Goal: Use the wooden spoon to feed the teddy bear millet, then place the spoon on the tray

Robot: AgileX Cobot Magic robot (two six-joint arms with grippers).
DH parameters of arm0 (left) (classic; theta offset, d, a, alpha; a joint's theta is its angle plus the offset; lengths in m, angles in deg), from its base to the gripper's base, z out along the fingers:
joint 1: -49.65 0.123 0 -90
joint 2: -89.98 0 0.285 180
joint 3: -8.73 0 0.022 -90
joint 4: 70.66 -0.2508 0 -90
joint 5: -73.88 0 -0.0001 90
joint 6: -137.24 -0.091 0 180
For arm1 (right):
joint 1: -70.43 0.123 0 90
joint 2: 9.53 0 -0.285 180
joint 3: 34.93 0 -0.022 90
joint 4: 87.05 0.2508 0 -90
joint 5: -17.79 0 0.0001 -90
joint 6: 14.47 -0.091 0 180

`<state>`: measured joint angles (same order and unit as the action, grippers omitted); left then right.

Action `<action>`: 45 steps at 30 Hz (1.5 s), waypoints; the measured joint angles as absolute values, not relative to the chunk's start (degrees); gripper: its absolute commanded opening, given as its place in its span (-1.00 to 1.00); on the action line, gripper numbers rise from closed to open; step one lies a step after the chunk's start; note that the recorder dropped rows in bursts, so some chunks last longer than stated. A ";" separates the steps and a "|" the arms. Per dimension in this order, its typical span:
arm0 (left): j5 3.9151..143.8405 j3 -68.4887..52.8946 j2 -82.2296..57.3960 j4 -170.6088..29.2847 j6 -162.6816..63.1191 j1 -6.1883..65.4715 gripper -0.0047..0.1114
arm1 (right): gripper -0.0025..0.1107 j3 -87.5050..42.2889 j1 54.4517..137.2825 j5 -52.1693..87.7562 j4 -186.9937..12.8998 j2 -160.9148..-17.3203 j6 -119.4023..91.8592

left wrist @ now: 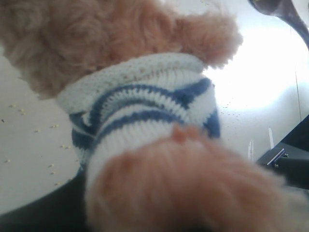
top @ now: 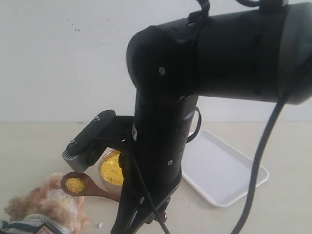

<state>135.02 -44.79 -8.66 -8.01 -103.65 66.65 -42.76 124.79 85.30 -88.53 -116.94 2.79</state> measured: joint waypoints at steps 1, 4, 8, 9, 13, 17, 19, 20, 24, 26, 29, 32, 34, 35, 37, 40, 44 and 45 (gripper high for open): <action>135.02 -44.79 -8.66 -8.01 -103.65 66.65 -0.85 | -0.96 -42.88 125.13 85.20 -89.16 -117.37 2.55; 135.02 -44.79 -8.66 -8.01 -103.65 66.65 -0.85 | -0.96 -43.25 126.43 84.55 -91.82 -118.41 1.49; 135.02 -44.79 -8.66 -8.01 -103.65 66.65 -0.85 | -0.96 -43.25 128.36 82.94 -94.60 -119.23 0.76; 135.02 -44.79 -8.66 -8.01 -103.65 66.65 -0.85 | -0.96 -43.25 128.69 82.68 -95.01 -119.50 0.62; 135.02 -44.79 -8.66 -8.01 -103.65 66.65 -0.85 | -0.96 -43.33 130.36 82.56 -98.22 -120.61 -1.13; 135.02 -44.79 -8.66 -8.01 -103.65 66.65 -0.85 | -0.96 -43.33 132.42 82.56 -102.79 -121.78 -3.26; 135.02 -44.79 -8.66 -8.01 -103.65 66.65 -0.85 | -0.96 -43.33 133.46 82.56 -104.80 -122.05 -4.13; 135.02 -44.79 -8.66 -8.01 -103.65 66.65 -0.85 | -0.96 -43.33 133.96 82.56 -105.83 -122.19 -4.41; 135.02 -44.79 -8.66 -8.01 -103.65 66.65 -0.85 | -0.96 -43.33 135.72 82.56 -109.85 -122.28 -5.45; 135.02 -44.79 -8.66 -8.01 -103.65 66.65 -0.85 | -0.96 -43.33 136.70 82.56 -112.51 -122.28 -6.49; 135.02 -44.79 -8.66 -8.01 -103.65 66.65 -0.85 | -0.96 -43.33 137.83 82.79 -115.50 -122.28 -7.79; 135.02 -44.79 -8.66 -8.01 -103.65 66.65 -0.85 | -0.96 -43.33 138.35 83.06 -116.88 -122.28 -8.21; 135.02 -44.79 -8.66 -8.01 -103.65 66.65 -0.85 | -0.96 -43.33 138.45 83.29 -117.78 -122.28 -8.94; 135.02 -44.79 -8.66 -8.01 -103.65 66.65 -0.85 | -0.96 -43.33 138.45 83.31 -118.33 -122.28 -9.32; 135.02 -44.79 -8.66 -8.01 -103.65 66.65 -0.85 | -0.96 -43.33 138.56 83.41 -119.38 -122.28 -9.89; 135.02 -44.79 -8.66 -8.01 -103.65 66.65 -0.85 | -0.96 -43.23 138.99 83.52 -119.86 -122.28 -10.53; 135.02 -44.79 -8.66 -8.01 -103.65 66.65 -0.85 | -0.96 -41.31 139.57 83.52 -120.69 -122.28 -10.93; 135.02 -44.79 -8.66 -8.01 -103.65 66.65 -0.85 | -0.96 -40.85 139.57 83.52 -121.48 -122.28 -11.79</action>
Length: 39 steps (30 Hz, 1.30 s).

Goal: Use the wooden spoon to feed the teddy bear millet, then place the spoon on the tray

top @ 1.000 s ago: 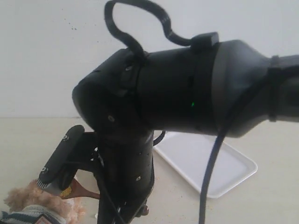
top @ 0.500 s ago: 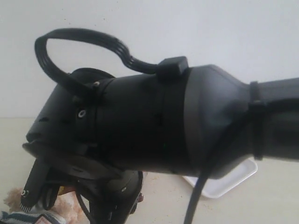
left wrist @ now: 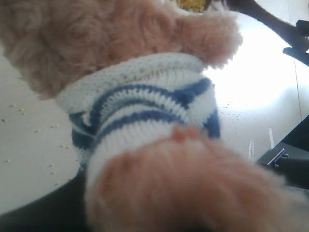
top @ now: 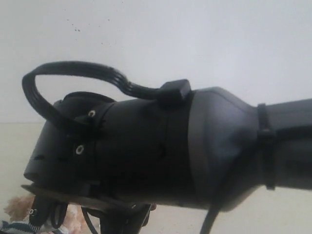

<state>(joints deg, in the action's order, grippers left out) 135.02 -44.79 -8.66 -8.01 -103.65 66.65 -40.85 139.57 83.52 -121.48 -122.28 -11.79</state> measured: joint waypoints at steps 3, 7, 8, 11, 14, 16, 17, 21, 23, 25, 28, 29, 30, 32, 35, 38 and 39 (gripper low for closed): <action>135.02 -44.79 -8.66 -8.01 -103.65 66.65 -0.85 | -0.96 -40.46 140.49 83.41 -124.37 -122.28 -13.36; 135.02 -44.79 -8.66 -8.01 -103.65 66.65 -0.85 | -0.96 -40.46 142.18 82.68 -125.81 -122.64 -13.64; 135.02 -44.79 -8.66 -8.01 -103.65 66.65 -0.85 | -0.96 -40.46 142.30 83.07 -126.03 -123.15 -13.64; 135.02 -44.79 -8.66 -8.01 -103.65 66.65 -0.85 | -0.96 -40.46 142.42 84.17 -126.89 -125.05 -14.47; 135.02 -44.79 -8.66 -8.01 -103.65 66.65 -0.85 | -0.96 -40.46 143.17 85.01 -130.33 -125.46 -17.01; 135.02 -44.79 -8.66 -8.01 -103.65 66.65 -0.85 | -0.96 -40.46 143.46 85.09 -131.68 -125.50 -17.90; 135.02 -44.79 -8.66 -8.01 -103.65 66.65 -0.85 | -0.96 -40.46 143.57 85.24 -132.06 -125.59 -18.18; 135.02 -44.79 -8.66 -8.01 -103.65 66.65 -0.85 | -0.96 -40.46 143.91 86.50 -133.03 -125.59 -18.45; 135.02 -44.79 -8.66 -8.01 -103.65 66.65 -0.85 | -0.96 -40.46 144.44 86.91 -133.48 -125.59 -18.97; 135.02 -44.79 -8.66 -8.01 -103.65 66.65 -0.85 | -0.96 -40.46 145.19 87.09 -133.54 -125.59 -19.22; 135.02 -44.79 -8.66 -8.01 -103.65 66.65 -0.85 | -0.96 -40.46 145.81 87.19 -133.69 -125.59 -19.66; 135.02 -44.79 -8.66 -8.01 -103.65 66.65 -0.85 | -0.96 -40.46 145.95 87.19 -133.83 -125.59 -19.66; 135.02 -44.79 -8.66 -8.01 -103.65 66.65 -0.85 | -0.96 -40.46 146.05 87.24 -133.84 -125.59 -19.66; 135.02 -44.79 -8.66 -8.01 -103.65 66.65 -0.85 | -0.96 -40.46 146.27 87.48 -133.96 -125.59 -20.12; 135.02 -44.79 -8.66 -8.01 -103.65 66.65 -0.85 | -0.96 -40.46 146.29 87.61 -134.52 -125.73 -20.66; 135.02 -44.79 -8.66 -8.01 -103.65 66.65 -0.85 | -0.96 -40.34 146.59 87.61 -135.62 -125.85 -21.42; 135.02 -44.79 -8.66 -8.01 -103.65 66.65 -0.85 | -0.96 -40.24 146.62 87.61 -136.22 -125.85 -21.70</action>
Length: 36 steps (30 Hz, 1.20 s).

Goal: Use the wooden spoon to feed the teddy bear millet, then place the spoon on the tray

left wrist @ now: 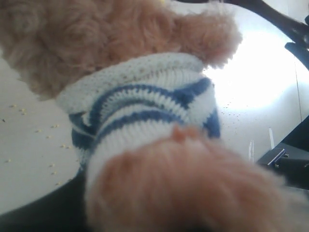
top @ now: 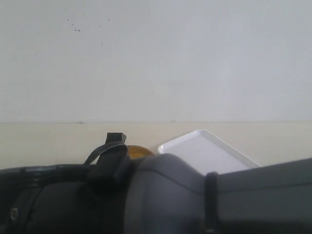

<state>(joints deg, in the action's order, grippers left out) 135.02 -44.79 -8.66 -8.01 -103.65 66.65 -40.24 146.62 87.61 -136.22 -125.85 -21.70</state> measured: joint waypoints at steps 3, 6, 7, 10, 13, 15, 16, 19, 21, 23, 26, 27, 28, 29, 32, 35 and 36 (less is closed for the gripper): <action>135.02 -44.79 -8.66 -8.01 -103.65 66.65 -0.85 | -0.96 -39.17 146.89 87.61 -138.04 -125.85 -22.48; 135.02 -44.79 -8.66 -8.01 -103.65 66.65 -0.85 | -0.96 -39.19 146.98 87.61 -138.55 -125.85 -23.24; 135.02 -44.79 -8.66 -8.01 -103.65 66.65 -0.85 | -0.96 -39.19 146.98 87.61 -138.65 -125.85 -23.63; 135.02 -44.79 -8.66 -8.01 -103.65 66.65 -0.85 | -0.96 -39.15 147.08 87.61 -138.80 -125.85 -24.20; 135.02 -44.79 -8.66 -8.01 -103.65 66.65 -0.85 | -0.96 -39.06 147.25 87.61 -138.79 -125.85 -24.56; 135.02 -44.79 -8.66 -8.01 -103.65 66.65 -0.85 | -0.96 -39.06 147.52 87.61 -138.79 -125.85 -25.13; 135.02 -44.79 -8.66 -8.01 -103.65 66.65 -0.85 | -0.96 -39.06 147.52 87.61 -138.79 -125.85 -25.25; 135.02 -44.79 -8.66 -8.01 -103.65 66.65 -0.85 | -0.96 -39.06 147.64 87.61 -138.79 -125.85 -25.69; 135.02 -44.79 -8.66 -8.01 -103.65 66.65 -0.85 | -0.96 -39.06 147.85 87.61 -138.79 -125.85 -25.67; 135.02 -44.79 -8.66 -8.01 -103.65 66.65 -0.85 | -0.96 -39.06 148.08 87.61 -138.79 -125.85 -25.67; 135.02 -44.79 -8.66 -8.01 -103.65 66.65 -0.85 | -0.96 -39.06 148.08 87.61 -138.79 -125.85 -26.31; 135.02 -44.79 -8.66 -8.01 -103.65 66.65 -0.85 | -0.96 -39.06 148.08 87.61 -138.79 -125.85 -26.61; 135.02 -44.79 -8.66 -8.01 -103.65 66.65 -0.85 | -0.96 -39.06 148.08 87.61 -138.67 -125.85 -26.85; 135.02 -44.79 -8.66 -8.01 -103.65 66.65 -0.85 | -0.96 -39.06 148.08 87.61 -138.40 -125.74 -27.11; 135.02 -44.79 -8.66 -8.01 -103.65 66.65 -0.85 | -0.96 -39.06 147.42 87.61 -137.38 -125.19 -28.21; 135.02 -44.79 -8.66 -8.01 -103.65 66.65 -0.85 | -0.96 -39.06 146.07 87.61 -135.64 -124.38 -28.71; 135.02 -44.79 -8.66 -8.01 -103.65 66.65 -0.85 | -0.96 -39.06 145.67 87.61 -135.16 -124.05 -29.08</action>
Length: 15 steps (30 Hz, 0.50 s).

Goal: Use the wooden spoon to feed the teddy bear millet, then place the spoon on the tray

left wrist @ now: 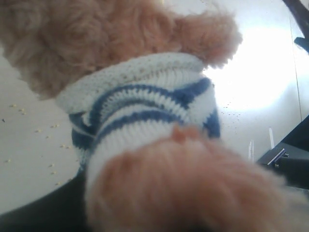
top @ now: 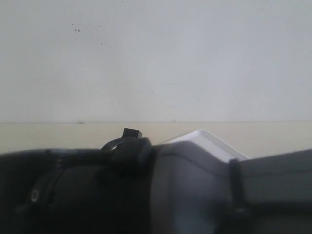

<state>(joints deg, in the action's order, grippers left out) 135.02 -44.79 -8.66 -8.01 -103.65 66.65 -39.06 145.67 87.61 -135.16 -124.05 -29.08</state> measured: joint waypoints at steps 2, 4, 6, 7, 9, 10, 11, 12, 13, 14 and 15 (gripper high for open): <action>135.02 -44.79 -8.66 -8.01 -103.65 66.65 -0.85 | -0.96 -39.06 144.92 87.61 -134.05 -123.30 -29.74; 135.02 -44.79 -8.66 -8.01 -103.65 66.65 -0.85 | -0.96 -39.06 144.60 87.61 -133.05 -122.57 -30.34; 135.02 -44.79 -8.66 -8.01 -103.65 66.65 -0.85 | -0.96 -38.69 144.49 87.48 -132.59 -121.92 -31.17; 135.02 -44.79 -8.66 -8.01 -103.65 66.65 -0.85 | -0.96 -38.38 144.49 87.49 -132.59 -121.47 -31.58; 135.02 -44.79 -8.66 -8.01 -103.65 66.65 -0.85 | -0.96 -37.24 144.34 87.49 -132.59 -120.96 -31.71; 135.02 -44.79 -8.66 -8.01 -103.65 66.65 -0.85 | -0.96 -36.92 144.21 87.61 -132.59 -120.96 -31.71; 135.02 -44.79 -8.66 -8.01 -103.65 66.65 -0.85 | -0.96 -36.62 144.10 87.61 -132.46 -120.96 -31.79; 135.02 -44.79 -8.66 -8.01 -103.65 66.65 -0.85 | -0.96 -36.33 143.98 87.61 -132.30 -120.96 -31.84; 135.02 -44.79 -8.66 -8.01 -103.65 66.65 -0.85 | -0.96 -36.33 143.98 87.72 -132.23 -120.96 -31.94; 135.02 -44.79 -8.66 -8.01 -103.65 66.65 -0.85 | -0.96 -36.30 143.87 87.72 -132.23 -120.96 -31.94; 135.02 -44.79 -8.66 -8.01 -103.65 66.65 -0.85 | -0.96 -36.30 143.74 87.72 -132.23 -120.96 -31.94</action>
<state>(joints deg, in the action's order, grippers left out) 135.02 -44.79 -8.66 -8.01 -103.65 66.65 -36.30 143.74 87.72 -132.23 -120.96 -31.94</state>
